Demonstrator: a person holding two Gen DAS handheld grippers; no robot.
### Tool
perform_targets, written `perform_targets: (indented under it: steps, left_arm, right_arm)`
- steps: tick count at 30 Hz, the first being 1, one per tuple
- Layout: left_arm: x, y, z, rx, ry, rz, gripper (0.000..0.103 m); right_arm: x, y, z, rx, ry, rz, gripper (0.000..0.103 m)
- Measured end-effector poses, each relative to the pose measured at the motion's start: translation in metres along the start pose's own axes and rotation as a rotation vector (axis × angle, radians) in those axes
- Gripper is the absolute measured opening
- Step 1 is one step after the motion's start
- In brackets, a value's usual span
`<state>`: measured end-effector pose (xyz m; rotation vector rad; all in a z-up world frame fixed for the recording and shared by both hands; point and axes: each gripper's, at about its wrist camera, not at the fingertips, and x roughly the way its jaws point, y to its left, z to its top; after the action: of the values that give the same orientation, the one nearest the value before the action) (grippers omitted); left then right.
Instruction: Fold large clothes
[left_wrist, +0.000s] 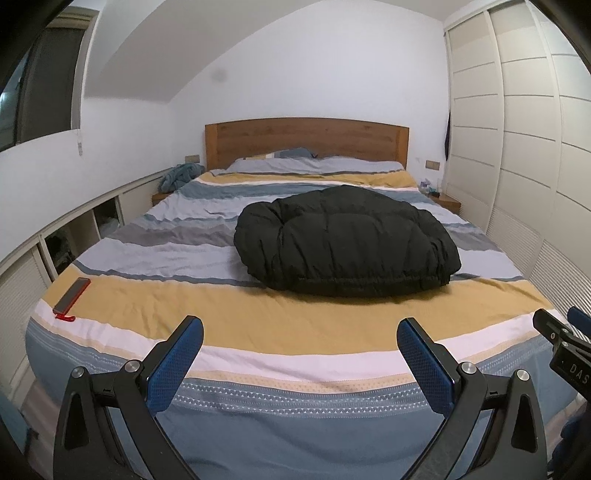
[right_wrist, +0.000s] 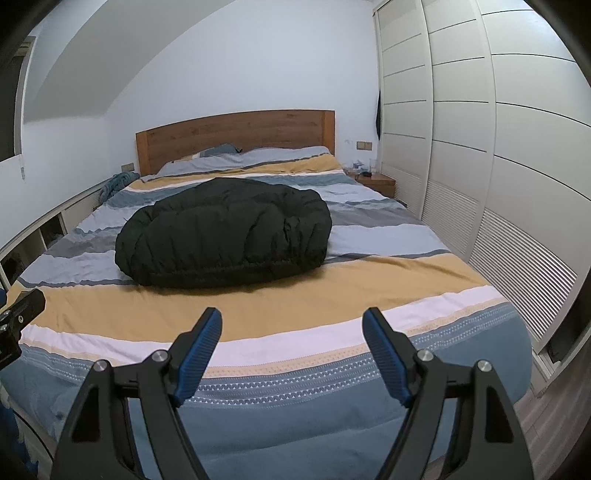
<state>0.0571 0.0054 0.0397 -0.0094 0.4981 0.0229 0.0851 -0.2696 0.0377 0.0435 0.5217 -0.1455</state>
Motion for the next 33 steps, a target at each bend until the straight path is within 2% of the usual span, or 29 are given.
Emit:
perform_targets:
  steps: [13,33]
  left_arm:
    - [0.024,0.004,-0.011,-0.006,0.066,-0.011,0.102]
    - [0.041,0.007,-0.021,-0.012,0.106,-0.01,0.103]
  right_arm:
    - [0.018,-0.001,-0.006,-0.009,0.037,-0.01,0.078]
    - [0.032,-0.004,-0.008,-0.019,0.056,-0.019,0.078]
